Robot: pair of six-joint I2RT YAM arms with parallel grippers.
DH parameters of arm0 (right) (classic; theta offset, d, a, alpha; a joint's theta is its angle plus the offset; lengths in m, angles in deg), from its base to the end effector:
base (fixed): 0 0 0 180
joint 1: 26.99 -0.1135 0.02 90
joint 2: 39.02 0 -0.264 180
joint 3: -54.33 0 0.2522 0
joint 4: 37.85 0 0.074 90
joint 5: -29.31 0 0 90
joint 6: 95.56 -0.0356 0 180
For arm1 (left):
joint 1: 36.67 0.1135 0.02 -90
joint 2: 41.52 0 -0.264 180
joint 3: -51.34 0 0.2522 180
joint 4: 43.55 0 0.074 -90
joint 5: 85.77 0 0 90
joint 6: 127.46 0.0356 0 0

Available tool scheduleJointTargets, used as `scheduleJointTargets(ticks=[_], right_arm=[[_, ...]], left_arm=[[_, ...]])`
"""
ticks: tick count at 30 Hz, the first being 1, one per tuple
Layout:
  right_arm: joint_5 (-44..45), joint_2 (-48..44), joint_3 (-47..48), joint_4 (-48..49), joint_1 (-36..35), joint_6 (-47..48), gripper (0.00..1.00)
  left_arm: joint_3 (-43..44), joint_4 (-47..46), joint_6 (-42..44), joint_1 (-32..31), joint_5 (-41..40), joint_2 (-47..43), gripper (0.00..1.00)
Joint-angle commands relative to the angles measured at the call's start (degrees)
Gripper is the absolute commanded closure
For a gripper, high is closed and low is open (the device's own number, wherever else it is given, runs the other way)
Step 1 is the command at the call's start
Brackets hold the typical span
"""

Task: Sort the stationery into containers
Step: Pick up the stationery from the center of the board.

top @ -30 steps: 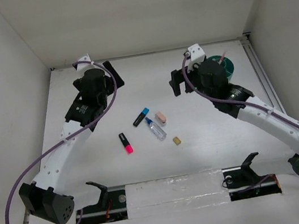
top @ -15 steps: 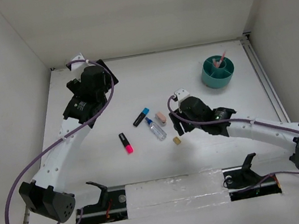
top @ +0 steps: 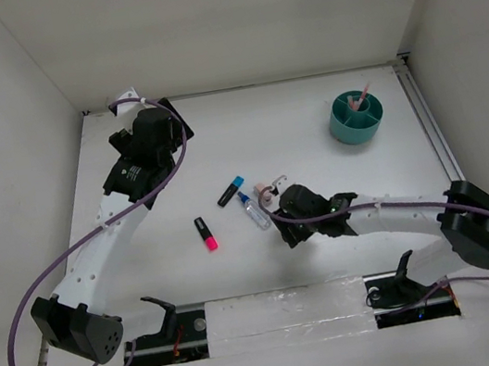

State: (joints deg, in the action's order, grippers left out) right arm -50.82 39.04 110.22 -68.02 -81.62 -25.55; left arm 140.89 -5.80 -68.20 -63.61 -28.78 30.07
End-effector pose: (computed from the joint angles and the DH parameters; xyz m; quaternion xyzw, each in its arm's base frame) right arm 0.1587 0.2130 0.1903 -0.2542 0.9085 0.1301 0.3051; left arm 0.2533 -0.1070 0.4066 -0.1893 0.7785 -0.0624 0.5951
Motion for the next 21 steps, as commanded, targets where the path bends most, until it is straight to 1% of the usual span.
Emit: scheduleJointTargets(ticks=[1,6,15,21], right_arm=[[0.2,3.5,1.0,4.0,-0.9,-1.5,0.37],[3.0,6.2,2.6,4.5,-0.9,-1.0,0.38],[1.8,11.5,4.4,7.1,0.2,0.7,0.41],[1.8,13.3,5.0,6.6,0.2,0.7,0.52]], left_arm=[[2.2,0.0,0.4,0.0,-0.4,-1.5,0.00],[2.2,0.0,0.4,0.0,0.1,-1.5,0.00],[2.2,0.0,0.9,0.0,0.7,-1.5,0.00],[2.2,-0.5,0.9,0.0,0.7,-1.5,0.00]])
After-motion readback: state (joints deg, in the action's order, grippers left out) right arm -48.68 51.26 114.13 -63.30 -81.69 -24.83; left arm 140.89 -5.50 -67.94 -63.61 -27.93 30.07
